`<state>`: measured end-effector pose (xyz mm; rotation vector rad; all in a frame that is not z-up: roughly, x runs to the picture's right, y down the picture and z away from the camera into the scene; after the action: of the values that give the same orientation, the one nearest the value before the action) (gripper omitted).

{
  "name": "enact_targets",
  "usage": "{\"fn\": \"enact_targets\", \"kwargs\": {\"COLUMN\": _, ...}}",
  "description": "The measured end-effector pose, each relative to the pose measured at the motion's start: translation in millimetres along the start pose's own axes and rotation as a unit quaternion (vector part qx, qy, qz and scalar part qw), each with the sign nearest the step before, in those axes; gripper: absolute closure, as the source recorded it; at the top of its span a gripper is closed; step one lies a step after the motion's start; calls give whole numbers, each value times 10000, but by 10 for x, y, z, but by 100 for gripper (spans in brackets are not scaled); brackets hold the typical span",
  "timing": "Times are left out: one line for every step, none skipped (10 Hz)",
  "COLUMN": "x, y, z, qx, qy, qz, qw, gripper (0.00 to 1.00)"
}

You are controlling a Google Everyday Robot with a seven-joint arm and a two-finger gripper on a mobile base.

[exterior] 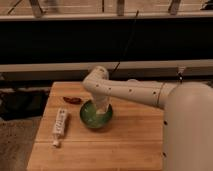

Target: Place the white sponge in the ceramic bowl

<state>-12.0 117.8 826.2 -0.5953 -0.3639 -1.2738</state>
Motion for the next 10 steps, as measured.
{"fn": "enact_targets", "kwargs": {"x": 2, "y": -63, "z": 1, "qx": 93, "qy": -82, "qz": -53, "qw": 9999, "gripper": 97}}
{"fn": "enact_targets", "kwargs": {"x": -8, "y": -120, "z": 6, "qx": 165, "qy": -156, "qz": -107, "qw": 9997, "gripper": 88}}
{"fn": "enact_targets", "kwargs": {"x": -26, "y": -181, "z": 12, "qx": 239, "qy": -216, "qz": -157, "qw": 9994, "gripper": 77}}
{"fn": "enact_targets", "kwargs": {"x": -37, "y": -231, "z": 26, "qx": 290, "qy": -269, "qz": -192, "qw": 9990, "gripper": 67}}
{"fn": "enact_targets", "kwargs": {"x": -54, "y": -275, "z": 59, "qx": 331, "qy": -337, "qz": -229, "qw": 9986, "gripper": 57}}
{"fn": "enact_targets", "kwargs": {"x": -61, "y": -310, "z": 91, "qx": 385, "qy": -397, "qz": -253, "qw": 9981, "gripper": 47}}
{"fn": "enact_targets", "kwargs": {"x": -68, "y": -314, "z": 122, "qx": 406, "qy": -448, "qz": -268, "qw": 9978, "gripper": 38}}
{"fn": "enact_targets", "kwargs": {"x": -79, "y": -331, "z": 165, "qx": 451, "qy": -505, "qz": -292, "qw": 9973, "gripper": 26}}
{"fn": "enact_targets", "kwargs": {"x": -88, "y": -352, "z": 184, "qx": 482, "qy": -525, "qz": -317, "qw": 9970, "gripper": 23}}
{"fn": "enact_targets", "kwargs": {"x": -90, "y": -357, "z": 191, "qx": 499, "qy": -529, "qz": -330, "qw": 9968, "gripper": 23}}
